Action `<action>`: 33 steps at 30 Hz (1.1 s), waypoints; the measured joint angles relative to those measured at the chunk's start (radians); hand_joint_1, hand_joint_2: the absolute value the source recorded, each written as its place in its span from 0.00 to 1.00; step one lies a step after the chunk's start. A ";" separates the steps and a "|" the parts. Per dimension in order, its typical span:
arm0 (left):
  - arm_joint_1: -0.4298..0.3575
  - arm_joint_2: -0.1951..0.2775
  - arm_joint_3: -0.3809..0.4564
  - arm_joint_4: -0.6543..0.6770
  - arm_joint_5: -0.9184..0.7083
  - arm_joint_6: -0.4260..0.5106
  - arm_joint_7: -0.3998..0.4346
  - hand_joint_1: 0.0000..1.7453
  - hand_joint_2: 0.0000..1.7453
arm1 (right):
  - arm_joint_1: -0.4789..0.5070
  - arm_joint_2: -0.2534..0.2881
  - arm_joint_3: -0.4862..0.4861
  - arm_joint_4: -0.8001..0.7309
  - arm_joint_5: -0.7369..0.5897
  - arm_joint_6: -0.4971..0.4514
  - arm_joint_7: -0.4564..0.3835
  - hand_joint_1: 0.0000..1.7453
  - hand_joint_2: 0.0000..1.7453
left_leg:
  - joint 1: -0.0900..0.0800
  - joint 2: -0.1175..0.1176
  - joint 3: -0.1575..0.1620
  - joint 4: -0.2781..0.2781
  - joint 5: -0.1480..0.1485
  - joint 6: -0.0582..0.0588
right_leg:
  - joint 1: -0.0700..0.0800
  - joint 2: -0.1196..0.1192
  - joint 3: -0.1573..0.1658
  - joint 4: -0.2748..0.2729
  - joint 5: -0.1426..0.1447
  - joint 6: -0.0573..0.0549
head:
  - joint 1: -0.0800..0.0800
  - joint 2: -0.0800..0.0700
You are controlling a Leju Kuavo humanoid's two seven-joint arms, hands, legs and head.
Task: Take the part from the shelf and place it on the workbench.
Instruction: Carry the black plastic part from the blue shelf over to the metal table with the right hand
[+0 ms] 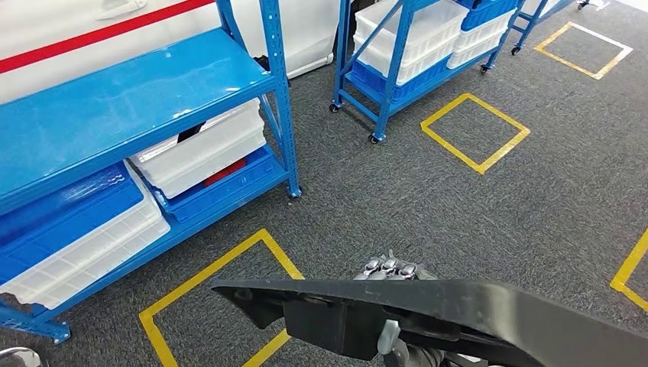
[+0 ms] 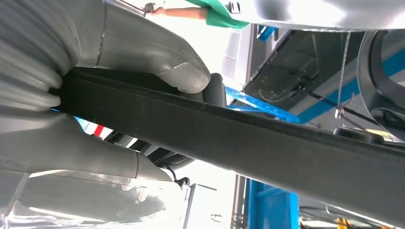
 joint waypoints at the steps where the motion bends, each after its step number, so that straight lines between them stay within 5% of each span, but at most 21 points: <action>1: -0.002 -0.001 0.000 0.000 0.004 -0.001 0.000 0.00 1.00 | 0.001 0.004 -0.001 0.000 0.002 0.009 0.000 1.00 1.00 | 0.002 0.000 0.000 0.003 -0.005 -0.006 | -0.002 0.011 -0.001 -0.003 0.003 -0.005 | 0.000 0.000; 4: -0.005 -0.003 0.000 0.000 0.009 -0.003 0.000 0.00 1.00 | 0.000 0.011 -0.001 0.000 0.003 0.021 0.000 1.00 1.00 | 0.007 -0.031 -0.005 0.021 -0.025 -0.017 | -0.009 0.029 0.000 -0.010 0.011 -0.016 | 0.000 0.000; 8: -0.005 -0.004 0.000 0.000 0.009 -0.004 0.000 0.00 1.00 | -0.002 0.012 -0.001 0.001 0.003 0.022 0.000 1.00 1.00 | 0.007 -0.039 -0.008 0.027 -0.030 -0.018 | -0.010 0.031 0.000 -0.010 0.012 -0.018 | 0.000 0.000; 11: 0.001 -0.008 0.000 0.000 -0.003 -0.012 0.004 0.00 1.00 | -0.013 0.023 -0.001 0.012 -0.010 0.028 0.000 1.00 1.00 | 0.010 -0.086 -0.091 0.217 -0.114 -0.025 | -0.011 0.069 -0.003 -0.009 0.015 -0.024 | 0.000 0.000; 12: 0.003 -0.011 0.000 0.000 -0.010 -0.014 0.007 0.00 1.00 | -0.018 0.027 -0.001 0.019 -0.019 0.030 0.000 1.00 1.00 | 0.015 -0.124 -0.090 0.215 -0.109 -0.027 | -0.011 0.097 -0.006 -0.004 0.015 -0.021 | 0.000 0.000; 15: 0.005 -0.020 -0.003 0.001 -0.030 -0.015 0.018 0.00 1.00 | -0.019 0.028 -0.004 0.028 -0.037 0.028 0.000 1.00 1.00 | 0.025 -0.192 -0.006 0.021 -0.013 -0.019 | -0.014 0.165 -0.023 0.013 0.018 0.004 | 0.000 0.000; 17: 0.005 -0.026 -0.011 0.001 -0.043 -0.020 0.024 0.00 1.00 | -0.004 0.027 -0.013 0.025 -0.043 0.026 0.000 1.00 1.00 | 0.024 -0.173 -0.007 0.016 -0.008 -0.005 | -0.017 0.177 -0.031 0.012 0.023 0.019 | 0.000 0.000; 19: 0.005 -0.033 -0.019 0.001 -0.051 -0.028 0.030 0.00 1.00 | 0.019 0.025 -0.031 0.015 -0.043 0.026 0.000 1.00 1.00 | 0.025 -0.149 -0.006 0.008 -0.001 0.010 | -0.017 0.137 -0.048 0.044 0.000 0.029 | 0.000 0.000; 21: 0.008 -0.037 -0.023 0.002 -0.057 -0.034 0.035 0.00 1.00 | 0.038 0.023 -0.050 0.006 -0.037 0.028 0.000 1.00 1.00 | 0.021 -0.122 -0.006 0.004 0.000 0.021 | -0.017 0.084 -0.099 0.154 -0.062 0.037 | 0.000 0.000; 23: 0.012 -0.040 -0.027 0.002 -0.064 -0.036 0.041 0.00 1.00 | 0.056 0.023 -0.066 0.003 -0.027 0.030 0.000 1.00 1.00 | 0.017 -0.093 -0.007 0.005 -0.001 0.024 | -0.018 0.070 -0.158 0.280 -0.111 0.041 | 0.000 0.000; 24: 0.012 -0.041 -0.030 0.002 -0.065 -0.035 0.043 0.00 1.00 | 0.064 0.023 -0.072 0.003 -0.022 0.031 0.000 1.00 1.00 | 0.016 -0.079 -0.007 0.005 -0.002 0.024 | -0.019 0.069 -0.168 0.303 -0.111 0.042 | 0.000 0.000; 25: 0.010 -0.043 -0.033 0.002 -0.066 -0.035 0.044 0.00 1.00 | 0.071 0.022 -0.077 0.002 -0.020 0.031 0.000 1.00 1.00 | 0.016 -0.067 -0.006 0.005 -0.003 0.024 | -0.019 0.066 -0.153 0.279 -0.090 0.041 | 0.000 0.000; 27: 0.006 -0.048 -0.039 0.002 -0.065 -0.036 0.038 0.00 1.00 | 0.078 0.022 -0.084 0.000 -0.013 0.032 0.000 1.00 1.00 | 0.014 -0.046 -0.002 0.005 -0.006 0.021 | -0.016 0.042 -0.075 0.137 -0.028 0.034 | 0.000 0.000; 29: 0.004 -0.056 -0.041 0.002 -0.063 -0.039 0.017 0.00 1.00 | 0.078 0.022 -0.087 0.002 0.003 0.034 0.000 1.00 1.00 | 0.009 -0.030 0.002 0.006 -0.010 0.012 | -0.007 0.013 -0.015 0.024 0.002 0.019 | 0.000 0.000; 33: 0.000 -0.068 -0.043 0.002 -0.061 -0.043 -0.015 0.00 1.00 | 0.056 0.022 -0.081 0.035 0.081 0.017 0.002 1.00 1.00 | 0.006 -0.014 0.008 0.006 -0.018 -0.009 | -0.005 0.036 -0.009 -0.002 0.010 -0.002 | 0.000 0.000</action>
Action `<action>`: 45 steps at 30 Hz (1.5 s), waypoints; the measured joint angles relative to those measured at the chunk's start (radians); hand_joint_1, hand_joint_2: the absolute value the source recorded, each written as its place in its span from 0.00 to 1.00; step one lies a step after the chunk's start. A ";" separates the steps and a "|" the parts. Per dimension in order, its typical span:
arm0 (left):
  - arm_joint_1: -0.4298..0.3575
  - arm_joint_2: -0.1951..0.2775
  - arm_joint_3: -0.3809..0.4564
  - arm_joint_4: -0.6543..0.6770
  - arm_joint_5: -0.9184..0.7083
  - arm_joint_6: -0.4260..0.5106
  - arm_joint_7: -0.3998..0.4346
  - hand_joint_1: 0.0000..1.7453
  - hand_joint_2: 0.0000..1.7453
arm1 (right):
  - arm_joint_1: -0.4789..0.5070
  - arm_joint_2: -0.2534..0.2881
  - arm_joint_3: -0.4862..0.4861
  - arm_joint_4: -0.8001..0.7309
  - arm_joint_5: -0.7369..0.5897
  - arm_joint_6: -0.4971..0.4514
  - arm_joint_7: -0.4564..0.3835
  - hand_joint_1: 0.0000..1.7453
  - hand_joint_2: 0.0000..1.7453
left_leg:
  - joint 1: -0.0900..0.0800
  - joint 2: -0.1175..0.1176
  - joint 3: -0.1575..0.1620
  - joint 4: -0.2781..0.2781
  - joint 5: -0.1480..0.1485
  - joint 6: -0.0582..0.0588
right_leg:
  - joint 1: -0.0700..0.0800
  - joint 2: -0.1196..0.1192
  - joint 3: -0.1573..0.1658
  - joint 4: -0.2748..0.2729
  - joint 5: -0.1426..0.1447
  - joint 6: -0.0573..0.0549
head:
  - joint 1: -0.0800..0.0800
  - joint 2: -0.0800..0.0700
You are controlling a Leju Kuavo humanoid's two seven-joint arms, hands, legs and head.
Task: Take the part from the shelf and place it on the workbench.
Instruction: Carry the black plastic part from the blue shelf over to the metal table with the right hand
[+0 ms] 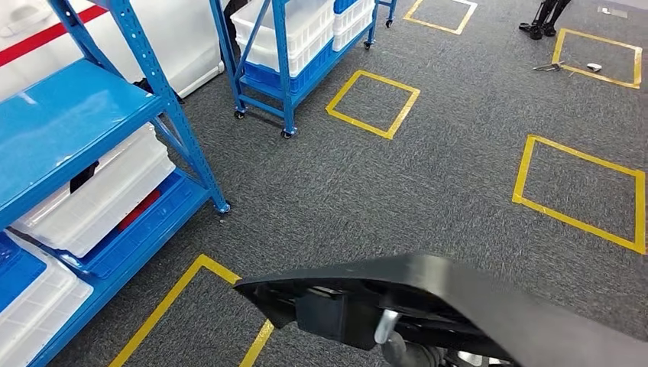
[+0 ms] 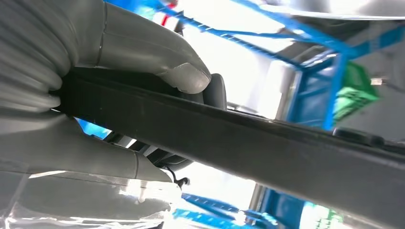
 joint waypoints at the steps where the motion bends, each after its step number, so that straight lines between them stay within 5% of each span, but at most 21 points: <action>1: -0.001 -0.003 0.000 0.000 0.000 0.000 -0.002 0.00 1.00 | -0.017 0.000 0.006 0.017 0.019 -0.006 0.001 1.00 1.00 | 0.001 -0.016 -0.007 0.020 -0.016 -0.005 | -0.003 0.009 0.000 -0.004 0.004 -0.006 | 0.000 0.000; 4: -0.002 -0.008 0.000 0.000 0.003 0.000 -0.006 0.00 1.00 | -0.082 -0.003 0.026 0.079 0.045 -0.016 0.002 1.00 1.00 | 0.004 -0.076 -0.085 0.194 -0.108 -0.013 | -0.008 0.038 -0.004 -0.008 0.012 -0.017 | 0.000 0.000; 6: 0.001 -0.008 0.000 0.000 0.013 0.000 -0.010 0.00 1.00 | -0.127 -0.018 0.037 0.119 0.047 -0.022 0.003 1.00 1.00 | 0.004 -0.085 -0.131 0.283 -0.127 -0.015 | -0.006 0.062 -0.007 -0.006 0.014 -0.018 | 0.000 0.000; 8: 0.002 -0.008 0.002 0.000 0.025 0.000 -0.018 0.00 1.00 | -0.167 -0.045 0.042 0.145 0.046 -0.028 0.003 1.00 1.00 | 0.006 -0.091 -0.108 0.223 -0.071 -0.013 | -0.007 0.086 -0.007 0.000 0.014 -0.016 | 0.000 0.000; 10: 0.003 -0.008 0.003 0.000 0.031 0.001 -0.023 0.00 1.00 | -0.196 -0.069 0.043 0.159 0.045 -0.031 0.003 1.00 1.00 | 0.010 -0.126 -0.049 0.086 -0.009 -0.009 | -0.006 0.107 -0.010 0.008 0.012 -0.010 | 0.000 0.000; 12: 0.003 -0.008 0.004 0.000 0.034 0.002 -0.025 0.00 1.00 | -0.213 -0.082 0.043 0.169 0.044 -0.032 0.003 1.00 1.00 | 0.012 -0.157 -0.019 0.017 0.009 -0.001 | -0.006 0.126 -0.018 0.014 0.014 0.002 | 0.000 0.000; 14: 0.003 -0.009 0.004 0.000 0.037 0.004 -0.025 0.00 1.00 | -0.220 -0.098 0.044 0.174 0.046 -0.039 0.002 1.00 1.00 | 0.009 -0.148 -0.018 0.013 0.011 0.010 | -0.008 0.143 -0.026 0.012 0.019 0.016 | 0.000 0.000; 17: 0.003 -0.013 0.005 0.000 0.040 0.007 -0.024 0.00 1.00 | -0.224 -0.126 0.044 0.172 0.048 -0.054 0.001 1.00 1.00 | 0.012 -0.114 -0.016 -0.001 0.022 0.033 | -0.007 0.092 -0.054 0.064 -0.014 0.033 | 0.000 0.000; 19: 0.005 -0.013 0.005 0.000 0.038 0.007 -0.023 0.00 1.00 | -0.221 -0.136 0.039 0.160 0.057 -0.062 0.001 1.00 1.00 | 0.009 -0.090 -0.017 -0.003 0.022 0.040 | -0.009 0.045 -0.111 0.186 -0.077 0.040 | 0.000 0.000; 21: 0.008 -0.012 0.005 0.000 0.034 0.007 -0.023 0.00 1.00 | -0.209 -0.137 0.032 0.140 0.072 -0.066 0.004 1.00 1.00 | 0.006 -0.065 -0.017 -0.002 0.020 0.041 | -0.013 0.034 -0.157 0.282 -0.108 0.045 | 0.000 0.000; 23: 0.006 -0.010 0.005 0.000 0.031 0.004 -0.023 0.00 1.00 | -0.197 -0.138 0.024 0.117 0.067 -0.063 0.007 1.00 1.00 | 0.006 -0.041 -0.015 -0.002 0.016 0.039 | -0.015 0.025 -0.131 0.237 -0.069 0.045 | 0.000 0.000; 25: 0.004 -0.008 0.005 0.000 0.030 0.000 -0.023 0.00 1.00 | -0.188 -0.139 0.006 0.098 0.025 -0.048 0.006 1.00 1.00 | 0.003 -0.020 -0.009 -0.001 0.011 0.032 | -0.009 -0.013 -0.055 0.096 -0.013 0.036 | 0.000 0.000; 28: 0.002 -0.004 0.005 0.000 0.031 -0.003 -0.022 0.00 1.00 | -0.174 -0.145 -0.022 0.084 -0.037 -0.019 0.002 1.00 1.00 | -0.004 0.005 -0.002 -0.002 0.003 0.017 | 0.005 -0.039 -0.014 0.008 0.001 0.015 | 0.000 0.000; 30: 0.000 -0.001 0.006 0.000 0.032 -0.003 -0.021 0.00 1.00 | -0.164 -0.151 -0.034 0.084 -0.074 0.014 -0.001 1.00 1.00 | -0.003 0.016 0.003 -0.001 -0.003 0.006 | 0.003 -0.015 -0.015 0.003 0.005 0.004 | 0.000 0.000; 32: -0.002 0.002 0.006 0.000 0.033 -0.003 -0.022 0.00 1.00 | -0.161 -0.153 -0.041 0.085 -0.130 0.062 -0.002 1.00 1.00 | 0.000 -0.019 -0.011 0.037 -0.034 -0.003 | -0.004 0.007 -0.012 -0.004 0.010 -0.008 | 0.000 0.000; 35: 0.001 0.003 0.007 0.000 0.033 -0.003 -0.026 0.00 1.00 | -0.156 -0.148 -0.043 0.089 -0.215 0.134 -0.002 1.00 1.00 | 0.002 -0.079 -0.098 0.225 -0.126 -0.007 | -0.005 0.040 -0.011 -0.006 0.012 -0.018 | 0.000 0.000; 37: 0.004 0.003 0.007 0.000 0.032 -0.003 -0.028 0.00 1.00 | -0.144 -0.141 -0.040 0.092 -0.254 0.171 -0.002 1.00 1.00 | 0.002 -0.085 -0.133 0.286 -0.128 -0.009 | -0.005 0.068 -0.010 -0.004 0.012 -0.019 | 0.000 0.000; 39: 0.004 0.003 0.008 0.000 0.032 -0.002 -0.030 0.00 1.00 | -0.137 -0.131 -0.033 0.094 -0.275 0.194 -0.002 1.00 1.00 | 0.004 -0.094 -0.098 0.195 -0.058 -0.007 | -0.006 0.096 -0.009 0.000 0.010 -0.016 | 0.000 0.000; 41: 0.002 0.003 0.008 0.000 0.034 -0.002 -0.030 0.00 1.00 | -0.143 -0.120 -0.025 0.097 -0.290 0.205 0.001 1.00 1.00 | 0.008 -0.135 -0.045 0.067 -0.002 -0.001 | -0.006 0.122 -0.012 0.008 0.007 -0.010 | 0.000 0.000; 43: -0.001 0.003 0.010 0.000 0.034 -0.002 -0.029 0.00 1.00 | -0.157 -0.108 -0.017 0.102 -0.310 0.209 0.006 1.00 1.00 | 0.008 -0.161 -0.024 0.017 0.006 0.006 | -0.009 0.143 -0.020 0.013 0.009 0.002 | 0.000 0.000; 45: -0.006 0.003 0.010 0.000 0.034 -0.002 -0.029 0.00 1.00 | -0.169 -0.100 -0.013 0.106 -0.327 0.208 0.011 1.00 1.00 | 0.006 -0.146 -0.020 0.010 0.011 0.019 | -0.012 0.158 -0.026 0.011 0.013 0.017 | 0.000 0.000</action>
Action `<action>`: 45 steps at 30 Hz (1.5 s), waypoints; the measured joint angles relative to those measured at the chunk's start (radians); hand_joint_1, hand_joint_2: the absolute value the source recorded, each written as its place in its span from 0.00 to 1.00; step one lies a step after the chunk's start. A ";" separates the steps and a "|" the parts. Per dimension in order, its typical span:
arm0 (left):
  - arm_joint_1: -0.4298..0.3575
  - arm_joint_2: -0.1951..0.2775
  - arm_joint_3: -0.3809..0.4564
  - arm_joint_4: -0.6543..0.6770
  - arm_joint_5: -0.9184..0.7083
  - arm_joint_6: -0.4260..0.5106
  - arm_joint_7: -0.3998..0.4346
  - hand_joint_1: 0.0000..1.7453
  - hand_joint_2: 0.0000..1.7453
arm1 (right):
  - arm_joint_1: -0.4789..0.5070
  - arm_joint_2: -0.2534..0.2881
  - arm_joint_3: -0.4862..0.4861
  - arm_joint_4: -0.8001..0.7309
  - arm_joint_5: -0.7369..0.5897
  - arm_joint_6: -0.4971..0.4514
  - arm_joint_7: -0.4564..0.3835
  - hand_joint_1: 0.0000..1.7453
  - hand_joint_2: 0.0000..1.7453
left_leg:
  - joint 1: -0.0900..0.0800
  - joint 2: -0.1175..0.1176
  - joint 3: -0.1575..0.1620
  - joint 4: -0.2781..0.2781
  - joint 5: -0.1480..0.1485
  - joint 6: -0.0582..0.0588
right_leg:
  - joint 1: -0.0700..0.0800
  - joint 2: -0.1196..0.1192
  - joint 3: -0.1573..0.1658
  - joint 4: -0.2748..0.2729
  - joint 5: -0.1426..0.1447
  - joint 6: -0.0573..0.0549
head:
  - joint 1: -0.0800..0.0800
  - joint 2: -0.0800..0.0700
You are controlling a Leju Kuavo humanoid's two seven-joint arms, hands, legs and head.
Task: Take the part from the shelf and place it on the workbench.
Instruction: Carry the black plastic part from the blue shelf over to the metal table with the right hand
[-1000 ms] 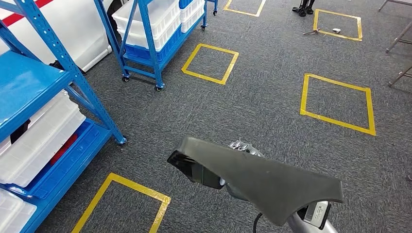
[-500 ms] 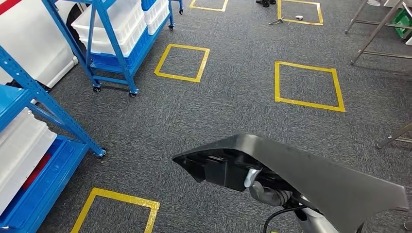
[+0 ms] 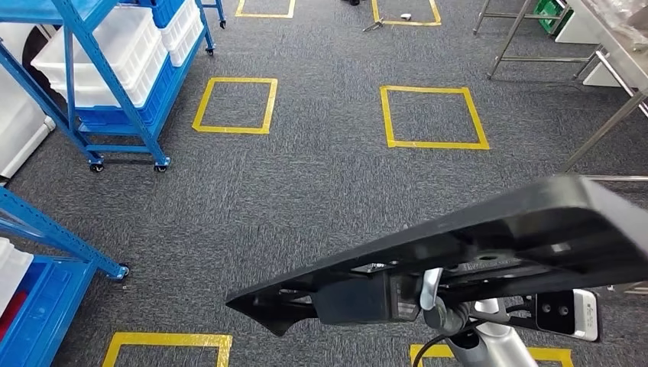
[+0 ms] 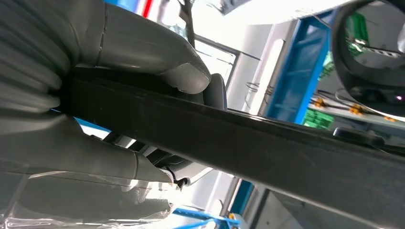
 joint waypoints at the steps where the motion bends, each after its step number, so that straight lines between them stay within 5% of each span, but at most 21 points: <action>1: -0.003 -0.001 0.000 0.000 0.000 0.000 0.000 0.00 1.00 | -0.004 0.002 0.002 0.001 -0.007 -0.001 0.002 1.00 1.00 | 0.001 0.009 0.002 -0.005 0.004 0.008 | 0.000 -0.012 -0.003 0.006 -0.004 0.006 | 0.000 0.000; 4: -0.004 -0.002 0.000 0.000 -0.001 0.000 0.003 0.00 1.00 | -0.023 0.011 0.007 0.003 -0.021 -0.002 0.013 1.00 1.00 | 0.000 0.044 0.005 -0.015 0.010 0.023 | 0.003 -0.097 -0.064 0.132 -0.075 0.017 | 0.000 0.000; 6: -0.002 -0.002 0.001 0.000 0.000 0.000 0.005 0.00 1.00 | -0.029 0.017 0.009 0.006 -0.029 -0.001 0.020 1.00 1.00 | -0.003 0.069 0.005 -0.015 0.008 0.027 | -0.001 -0.122 -0.125 0.255 -0.123 0.022 | 0.000 0.000; 7: -0.003 -0.002 0.001 0.000 0.002 0.001 0.006 0.00 1.00 | -0.031 0.020 0.011 0.009 -0.033 0.000 0.022 1.00 1.00 | -0.005 0.082 0.005 -0.015 0.006 0.027 | -0.003 -0.125 -0.137 0.278 -0.123 0.023 | 0.000 0.000; 9: -0.004 -0.002 0.002 0.000 0.005 0.003 0.010 0.00 1.00 | -0.040 0.025 0.014 0.016 -0.043 0.002 0.031 1.00 1.00 | -0.006 0.105 0.009 -0.014 0.002 0.024 | -0.003 -0.137 -0.099 0.208 -0.073 0.021 | 0.000 0.000; 11: -0.005 -0.002 0.002 0.000 0.010 0.005 0.014 0.00 1.00 | -0.060 0.032 0.017 0.022 -0.054 0.003 0.042 1.00 1.00 | -0.009 0.124 0.015 -0.013 -0.003 0.017 | 0.007 -0.179 -0.024 0.066 -0.020 0.010 | 0.000 0.000; 13: -0.006 -0.002 0.006 0.000 0.014 0.008 0.016 0.00 1.00 | -0.080 0.042 0.019 0.029 -0.065 0.003 0.051 1.00 1.00 | -0.013 0.144 0.018 -0.013 -0.008 0.007 | 0.019 -0.206 0.008 -0.003 -0.007 -0.003 | 0.000 0.000; 15: -0.009 -0.002 0.011 0.000 0.017 0.009 0.017 0.00 1.00 | -0.091 0.047 0.020 0.034 -0.076 0.002 0.058 1.00 1.00 | -0.015 0.164 0.023 -0.015 -0.012 -0.002 | 0.021 -0.186 0.007 -0.009 -0.006 -0.011 | 0.000 0.000; 17: -0.013 0.000 0.015 0.000 0.018 0.010 0.017 0.00 1.00 | -0.097 0.049 0.021 0.039 -0.084 0.001 0.064 1.00 1.00 | -0.012 0.143 0.018 0.006 -0.032 -0.011 | 0.015 -0.165 0.010 -0.018 -0.001 -0.021 | 0.000 0.000; 20: -0.011 0.003 0.018 0.000 0.021 0.009 0.017 0.00 1.00 | -0.105 0.057 0.025 0.045 -0.088 -0.001 0.067 1.00 1.00 | -0.007 0.071 -0.060 0.178 -0.121 -0.019 | 0.009 -0.132 0.014 -0.023 0.003 -0.033 | 0.000 0.000; 22: -0.007 0.004 0.019 0.000 0.023 0.009 0.018 0.00 1.00 | -0.104 0.059 0.028 0.050 -0.088 -0.003 0.068 1.00 1.00 | -0.006 0.060 -0.114 0.277 -0.144 -0.022 | 0.009 -0.104 0.014 -0.022 0.002 -0.034 | 0.000 0.000; 24: -0.005 0.006 0.019 0.000 0.024 0.009 0.018 0.00 1.00 | -0.102 0.059 0.030 0.054 -0.088 -0.004 0.068 1.00 1.00 | -0.003 0.056 -0.102 0.227 -0.088 -0.024 | 0.008 -0.075 0.016 -0.019 0.001 -0.032 | 0.000 0.000; 26: -0.006 0.007 0.019 0.000 0.021 0.008 0.019 0.00 1.00 | -0.102 0.059 0.030 0.056 -0.088 -0.008 0.066 1.00 1.00 | 0.004 0.019 -0.047 0.088 -0.017 -0.024 | 0.007 -0.049 0.015 -0.009 -0.004 -0.024 | 0.000 0.000; 28: -0.006 0.008 0.019 0.000 0.018 0.007 0.020 0.00 1.00 | -0.103 0.059 0.031 0.057 -0.088 -0.015 0.064 1.00 1.00 | 0.008 -0.020 -0.016 0.014 0.006 -0.021 | 0.006 -0.026 0.006 0.000 -0.005 -0.012 | 0.000 0.000; 30: -0.007 0.009 0.019 0.000 0.016 0.005 0.021 0.00 1.00 | -0.101 0.060 0.032 0.057 -0.087 -0.019 0.062 1.00 1.00 | 0.005 -0.014 -0.013 0.008 0.005 -0.010 | 0.002 -0.006 -0.001 -0.001 -0.001 0.002 | 0.000 0.000; 31: -0.008 0.009 0.019 0.000 0.016 0.003 0.022 0.00 1.00 | -0.100 0.060 0.032 0.057 -0.088 -0.019 0.061 1.00 1.00 | 0.004 -0.004 -0.011 0.004 0.008 -0.003 | 0.000 -0.006 -0.003 0.000 -0.001 0.008 | 0.000 0.000; 33: -0.011 0.011 0.019 0.000 0.014 0.001 0.022 0.00 1.00 | -0.101 0.060 0.032 0.058 -0.088 -0.019 0.058 1.00 1.00 | 0.005 0.020 -0.007 -0.007 0.015 0.011 | 0.002 -0.048 -0.025 0.043 -0.027 0.017 | 0.000 0.000; 36: -0.008 0.014 0.019 0.000 0.014 0.001 0.022 0.00 1.00 | -0.102 0.060 0.034 0.063 -0.091 -0.019 0.053 1.00 1.00 | -0.002 0.059 -0.006 -0.011 0.014 0.021 | 0.002 -0.118 -0.115 0.225 -0.113 0.026 | 0.000 0.000; 38: -0.006 0.016 0.019 0.000 0.014 0.001 0.022 0.00 1.00 | -0.099 0.059 0.034 0.068 -0.091 -0.019 0.053 1.00 1.00 | -0.006 0.085 -0.006 -0.010 0.012 0.023 | -0.001 -0.126 -0.140 0.275 -0.117 0.027 | 0.000 0.000; 42: -0.007 0.016 0.019 0.000 0.016 0.001 0.020 0.00 1.00 | -0.096 0.059 0.036 0.072 -0.082 -0.019 0.041 1.00 1.00 | -0.013 0.124 0.003 -0.010 0.004 0.016 | 0.010 -0.181 -0.012 0.039 -0.017 0.008 | 0.000 0.000; 45: -0.005 0.016 0.019 0.000 0.018 0.006 0.015 0.00 1.00 | -0.073 0.059 0.043 0.072 -0.049 -0.019 0.009 1.00 1.00 | -0.014 0.148 0.010 -0.012 -0.002 0.001 | 0.024 -0.183 0.012 -0.012 -0.009 -0.006 | 0.000 0.000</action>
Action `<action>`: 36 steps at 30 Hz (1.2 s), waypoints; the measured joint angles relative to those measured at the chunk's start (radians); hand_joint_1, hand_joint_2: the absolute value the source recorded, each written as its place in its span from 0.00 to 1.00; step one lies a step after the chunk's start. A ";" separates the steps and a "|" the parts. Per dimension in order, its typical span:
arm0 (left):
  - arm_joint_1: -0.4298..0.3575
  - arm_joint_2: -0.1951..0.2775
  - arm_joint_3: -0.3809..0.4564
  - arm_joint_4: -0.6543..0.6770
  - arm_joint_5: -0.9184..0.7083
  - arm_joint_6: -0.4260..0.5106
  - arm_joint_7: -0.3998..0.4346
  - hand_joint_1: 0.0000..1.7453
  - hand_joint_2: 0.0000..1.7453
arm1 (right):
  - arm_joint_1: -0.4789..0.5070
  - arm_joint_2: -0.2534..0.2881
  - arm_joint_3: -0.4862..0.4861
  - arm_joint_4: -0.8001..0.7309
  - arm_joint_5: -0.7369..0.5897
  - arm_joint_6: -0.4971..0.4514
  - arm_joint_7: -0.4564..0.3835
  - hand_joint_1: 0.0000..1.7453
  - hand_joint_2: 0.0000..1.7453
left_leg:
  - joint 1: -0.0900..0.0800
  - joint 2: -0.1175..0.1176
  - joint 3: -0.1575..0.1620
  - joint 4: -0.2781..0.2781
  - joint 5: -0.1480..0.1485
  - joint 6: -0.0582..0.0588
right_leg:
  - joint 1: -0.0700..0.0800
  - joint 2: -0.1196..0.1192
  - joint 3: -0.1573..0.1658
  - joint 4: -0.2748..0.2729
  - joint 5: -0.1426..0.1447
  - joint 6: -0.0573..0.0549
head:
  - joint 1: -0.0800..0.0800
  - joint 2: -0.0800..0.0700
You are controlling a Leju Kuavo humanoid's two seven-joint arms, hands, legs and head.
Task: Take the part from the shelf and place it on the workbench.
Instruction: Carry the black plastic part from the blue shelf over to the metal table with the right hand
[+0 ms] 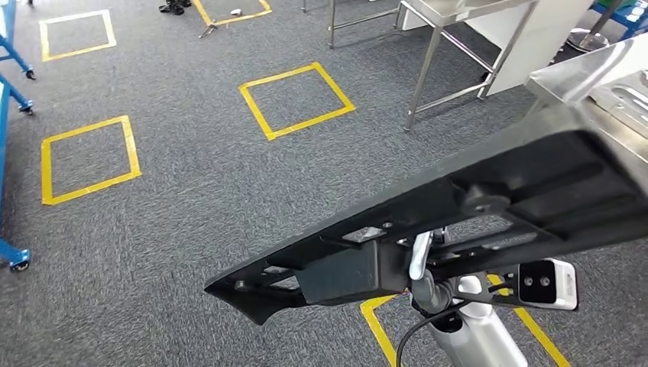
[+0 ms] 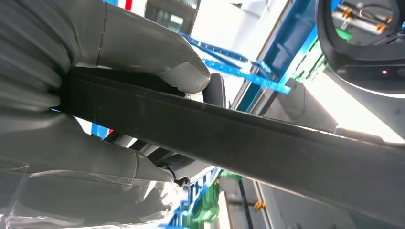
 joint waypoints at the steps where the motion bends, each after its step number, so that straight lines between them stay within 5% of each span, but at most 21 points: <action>1: 0.000 0.000 0.000 0.000 0.000 0.001 -0.001 0.00 1.00 | 0.008 0.000 0.003 0.000 0.010 0.000 -0.007 1.00 1.00 | 0.001 0.004 0.002 0.000 -0.004 -0.006 | -0.003 0.011 0.002 -0.004 0.002 -0.004 | 0.000 0.000; 3: 0.000 0.000 0.000 0.000 0.000 0.001 -0.003 0.00 1.00 | 0.017 0.001 0.011 -0.003 0.021 -0.004 -0.010 1.00 1.00 | 0.004 -0.026 -0.007 0.032 -0.029 -0.014 | -0.009 0.031 0.008 -0.015 0.008 -0.015 | 0.000 0.000; 5: 0.003 0.000 0.000 0.000 -0.002 -0.001 -0.004 0.00 1.00 | 0.021 0.006 0.019 -0.008 0.028 -0.012 -0.007 1.00 1.00 | 0.007 -0.073 -0.056 0.144 -0.090 -0.019 | -0.011 0.051 0.013 -0.020 0.009 -0.023 | 0.000 0.000; 7: 0.008 -0.001 0.000 0.000 -0.003 -0.003 -0.003 0.00 1.00 | 0.030 0.012 0.027 -0.013 0.034 -0.021 -0.002 1.00 1.00 | 0.009 -0.087 -0.120 0.272 -0.137 -0.024 | -0.010 0.075 0.014 -0.018 0.008 -0.026 | 0.000 0.000; 8: 0.010 0.000 0.000 0.000 -0.003 -0.004 -0.002 0.00 1.00 | 0.035 0.014 0.031 -0.016 0.036 -0.023 0.001 1.00 1.00 | 0.010 -0.089 -0.134 0.295 -0.134 -0.026 | -0.010 0.088 0.014 -0.017 0.008 -0.026 | 0.000 0.000; 10: 0.012 0.000 0.000 0.000 -0.002 -0.006 -0.001 0.00 1.00 | 0.041 0.015 0.039 -0.021 0.038 -0.028 0.007 1.00 1.00 | 0.015 -0.093 -0.107 0.220 -0.071 -0.029 | -0.013 0.116 0.017 -0.012 0.005 -0.022 | 0.000 0.000; 12: 0.011 0.000 0.000 0.000 -0.001 -0.006 0.001 0.00 1.00 | 0.042 0.018 0.045 -0.022 0.038 -0.032 0.009 1.00 1.00 | 0.022 -0.128 -0.047 0.085 -0.009 -0.031 | -0.016 0.141 0.016 0.000 -0.002 -0.013 | 0.000 0.000; 14: 0.011 0.001 0.000 0.000 0.000 -0.006 0.003 0.00 1.00 | 0.040 0.020 0.049 -0.023 0.039 -0.034 0.009 1.00 1.00 | 0.024 -0.158 -0.020 0.024 0.002 -0.025 | -0.017 0.162 0.007 0.009 -0.004 -0.001 | 0.000 0.000; 16: 0.010 0.001 0.000 0.000 0.000 -0.007 0.004 0.00 1.00 | 0.040 0.020 0.052 -0.023 0.040 -0.034 0.010 1.00 1.00 | 0.019 -0.148 -0.018 0.020 0.003 -0.010 | -0.021 0.180 -0.001 0.008 0.000 0.013 | 0.000 0.000; 18: 0.007 0.002 0.000 0.000 0.000 -0.007 0.004 0.00 1.00 | 0.040 0.020 0.053 -0.024 0.042 -0.036 0.011 1.00 1.00 | 0.018 -0.128 -0.015 0.011 0.009 0.005 | -0.023 0.161 -0.009 0.021 -0.009 0.024 | 0.000 0.000; 21: 0.008 0.004 0.001 0.000 0.001 -0.011 0.003 0.00 1.00 | 0.041 0.020 0.064 -0.026 0.060 -0.052 0.010 1.00 1.00 | 0.016 -0.096 -0.012 0.001 0.013 0.019 | -0.019 0.074 -0.084 0.171 -0.087 0.033 | 0.000 0.000; 23: 0.012 0.007 0.003 0.000 0.008 -0.011 0.004 0.00 1.00 | 0.053 0.020 0.075 -0.027 0.076 -0.063 0.004 1.00 1.00 | 0.012 -0.071 -0.012 0.001 0.011 0.021 | -0.021 0.058 -0.143 0.284 -0.125 0.035 | 0.000 0.000; 24: 0.012 0.008 0.005 0.000 0.013 -0.009 0.005 0.00 1.00 | 0.059 0.020 0.081 -0.026 0.084 -0.065 -0.001 1.00 1.00 | 0.010 -0.059 -0.011 0.001 0.009 0.021 | -0.021 0.056 -0.150 0.296 -0.118 0.034 | 0.000 0.000; 26: 0.011 0.007 0.013 0.000 0.027 0.001 0.007 0.00 1.00 | 0.065 0.019 0.094 -0.025 0.091 -0.060 -0.009 1.00 1.00 | 0.008 -0.037 -0.006 0.001 0.005 0.020 | -0.018 0.044 -0.101 0.199 -0.059 0.026 | 0.000 0.000; 28: 0.011 0.004 0.023 0.000 0.042 0.015 0.008 0.00 1.00 | 0.061 0.020 0.107 -0.018 0.091 -0.046 -0.013 1.00 1.00 | 0.004 -0.018 0.001 0.001 -0.002 0.013 | -0.005 0.003 -0.026 0.057 -0.010 0.010 | 0.000 0.000; 30: 0.011 0.000 0.032 0.000 0.050 0.024 0.008 0.00 1.00 | 0.056 0.020 0.117 -0.009 0.089 -0.036 -0.014 1.00 1.00 | 0.001 -0.001 0.006 0.000 -0.007 0.004 | 0.007 -0.015 0.002 0.001 -0.001 -0.003 | 0.000 0.000; 32: 0.010 -0.001 0.037 0.000 0.052 0.028 0.008 0.00 1.00 | 0.055 0.020 0.123 -0.001 0.089 -0.034 -0.014 1.00 1.00 | 0.001 0.016 0.011 -0.001 -0.012 -0.005 | 0.007 0.008 0.002 -0.004 0.002 -0.011 | 0.000 0.000; 34: 0.008 -0.003 0.043 0.000 0.052 0.029 0.008 0.00 1.00 | 0.053 0.020 0.127 0.005 0.088 -0.033 -0.014 1.00 1.00 | 0.003 -0.011 0.006 0.027 -0.036 -0.014 | 0.000 0.029 0.010 -0.015 0.007 -0.021 | 0.000 0.000; 36: 0.009 -0.004 0.047 0.000 0.052 0.029 0.008 0.00 1.00 | 0.049 0.021 0.132 0.011 0.088 -0.033 -0.014 1.00 1.00 | 0.007 -0.064 -0.043 0.139 -0.095 -0.021 | -0.005 0.050 0.016 -0.020 0.008 -0.028 | 0.000 0.000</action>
